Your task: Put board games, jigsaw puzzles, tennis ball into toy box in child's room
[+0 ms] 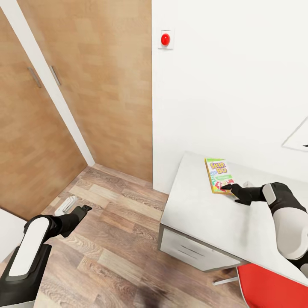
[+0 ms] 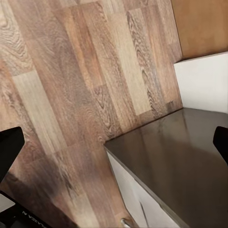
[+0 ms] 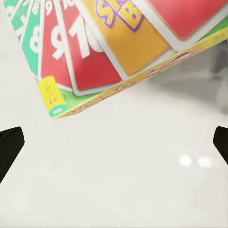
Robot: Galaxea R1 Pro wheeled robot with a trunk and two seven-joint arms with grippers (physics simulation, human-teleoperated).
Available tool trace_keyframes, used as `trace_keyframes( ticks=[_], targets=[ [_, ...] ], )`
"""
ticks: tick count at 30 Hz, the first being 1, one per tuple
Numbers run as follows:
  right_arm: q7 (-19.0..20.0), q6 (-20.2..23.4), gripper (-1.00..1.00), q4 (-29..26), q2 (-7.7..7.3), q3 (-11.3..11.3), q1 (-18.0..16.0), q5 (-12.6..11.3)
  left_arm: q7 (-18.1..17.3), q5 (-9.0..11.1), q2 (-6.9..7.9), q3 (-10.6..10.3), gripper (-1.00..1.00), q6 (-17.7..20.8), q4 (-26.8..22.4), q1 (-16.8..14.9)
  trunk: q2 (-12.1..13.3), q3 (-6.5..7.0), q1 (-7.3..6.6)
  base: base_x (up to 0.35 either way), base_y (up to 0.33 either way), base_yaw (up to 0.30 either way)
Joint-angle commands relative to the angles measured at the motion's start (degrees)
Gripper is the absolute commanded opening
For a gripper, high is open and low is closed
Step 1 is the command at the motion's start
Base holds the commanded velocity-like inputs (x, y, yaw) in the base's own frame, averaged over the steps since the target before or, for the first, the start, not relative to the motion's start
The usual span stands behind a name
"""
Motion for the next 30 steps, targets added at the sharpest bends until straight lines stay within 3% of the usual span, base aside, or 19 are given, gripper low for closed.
trace_keyframes(
  ticks=[1, 17, 30],
  targets=[
    [0.21, 0.44, 1.00, -0.03, 0.04, -0.34, -0.07, 0.32, 0.47, 0.42, 0.00, 0.04, 1.00, 0.24, -0.06, -0.05, -0.11, -0.10, 0.03, -0.005, 0.000, 0.000],
    [-0.05, 0.60, 1.00, -0.02, -0.38, -0.29, -0.07, 0.48, 0.55, 0.46, 0.07, -0.13, 1.00, 0.28, -0.06, 0.00, -0.11, -0.10, 0.03, 0.022, -0.014, 0.000],
    [-0.30, -0.60, 1.00, 0.02, -2.91, -0.42, -0.07, 0.52, 0.56, 0.47, 0.03, -0.26, 1.00, 0.30, -0.06, 0.03, -0.11, -0.10, 0.03, 0.165, -0.102, 0.000]
  ],
)
